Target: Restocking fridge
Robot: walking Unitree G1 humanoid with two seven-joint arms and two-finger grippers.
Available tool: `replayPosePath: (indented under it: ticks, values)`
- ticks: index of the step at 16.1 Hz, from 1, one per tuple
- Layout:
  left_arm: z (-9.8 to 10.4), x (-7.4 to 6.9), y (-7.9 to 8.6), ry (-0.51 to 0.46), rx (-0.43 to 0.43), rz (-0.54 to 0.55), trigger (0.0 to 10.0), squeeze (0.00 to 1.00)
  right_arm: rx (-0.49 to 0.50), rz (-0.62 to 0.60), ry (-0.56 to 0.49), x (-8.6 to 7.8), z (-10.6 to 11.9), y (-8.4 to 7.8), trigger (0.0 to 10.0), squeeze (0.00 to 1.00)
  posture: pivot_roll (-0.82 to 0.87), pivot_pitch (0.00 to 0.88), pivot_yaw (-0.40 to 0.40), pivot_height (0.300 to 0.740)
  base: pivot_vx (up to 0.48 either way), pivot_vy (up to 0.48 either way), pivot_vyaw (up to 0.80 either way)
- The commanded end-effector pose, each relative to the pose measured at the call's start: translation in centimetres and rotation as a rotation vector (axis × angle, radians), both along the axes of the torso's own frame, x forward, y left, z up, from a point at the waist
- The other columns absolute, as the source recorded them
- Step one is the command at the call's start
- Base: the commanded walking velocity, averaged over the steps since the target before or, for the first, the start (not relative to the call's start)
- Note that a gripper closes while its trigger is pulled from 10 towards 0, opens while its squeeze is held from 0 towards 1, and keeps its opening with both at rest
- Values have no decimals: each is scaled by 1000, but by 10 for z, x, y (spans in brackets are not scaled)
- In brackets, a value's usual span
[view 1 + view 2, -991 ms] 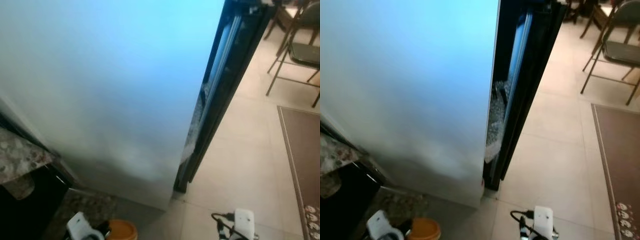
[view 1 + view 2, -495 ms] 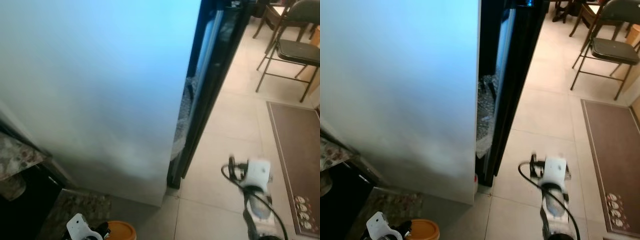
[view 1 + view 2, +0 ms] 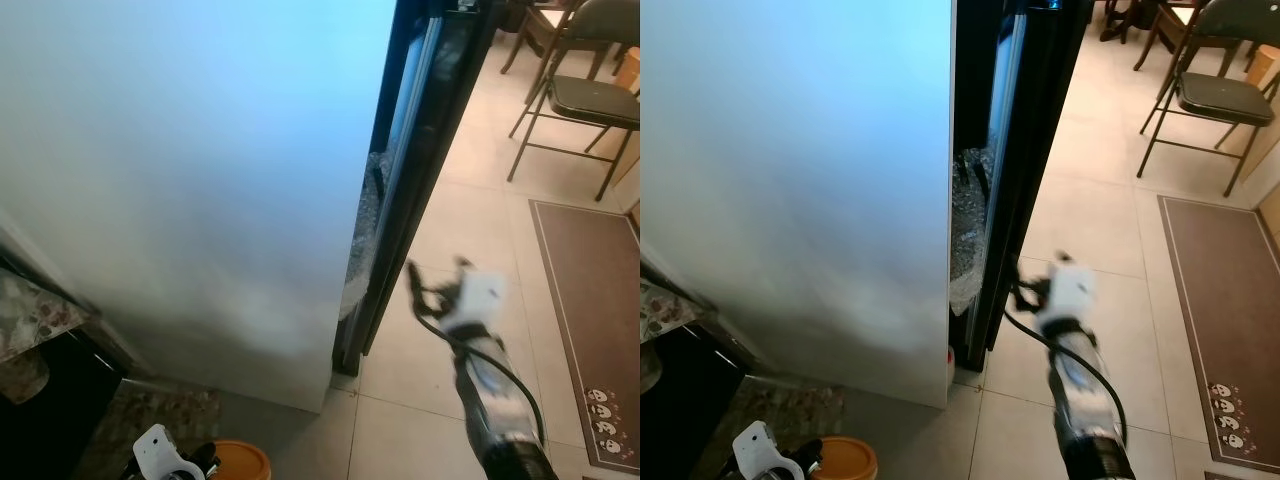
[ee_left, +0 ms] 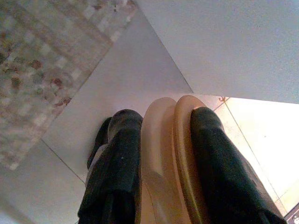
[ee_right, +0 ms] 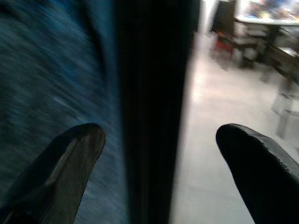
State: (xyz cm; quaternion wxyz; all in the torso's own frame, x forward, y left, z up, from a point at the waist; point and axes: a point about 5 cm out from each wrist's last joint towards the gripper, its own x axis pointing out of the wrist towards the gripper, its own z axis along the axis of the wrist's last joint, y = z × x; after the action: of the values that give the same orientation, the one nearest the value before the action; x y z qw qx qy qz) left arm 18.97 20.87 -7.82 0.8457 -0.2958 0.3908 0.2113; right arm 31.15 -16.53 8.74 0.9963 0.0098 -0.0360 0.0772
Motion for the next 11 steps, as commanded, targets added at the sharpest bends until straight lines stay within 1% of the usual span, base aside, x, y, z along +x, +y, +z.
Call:
replayPosePath:
  ticks: [1, 2, 7, 8, 9, 11]
  values:
    - [-2, -4, 0, 18, -2, -4, 10000, 0, 1, 20, 24, -2, -2, 3, 10000, 0, -152, 81, -12, 740, 0, 0, 0]
    - [-2, -4, 0, 18, -2, -5, 10000, 0, 1, 16, 27, -1, -2, 2, 10000, 0, -149, 82, -12, 740, 0, 0, 0]
    - [-3, -6, -1, 23, -5, -12, 10000, 0, -10, -89, 33, 2, 4, -13, 10000, 0, -154, 82, -15, 740, 0, 0, 0]
    - [-4, -7, -1, 23, -7, -15, 10000, 0, -10, -184, 45, 3, 3, -24, 10000, 0, -152, 81, -16, 740, 0, 0, 0]
    - [-4, -7, -2, 23, -7, -15, 10000, 0, -2, -215, 46, 4, 3, -27, 10000, 0, -152, 81, -16, 740, 0, 0, 0]
    - [-4, -7, -2, 24, -6, -17, 10000, 0, 2, -200, 37, 4, 6, -26, 10000, 0, -152, 80, -14, 740, 0, 0, 0]
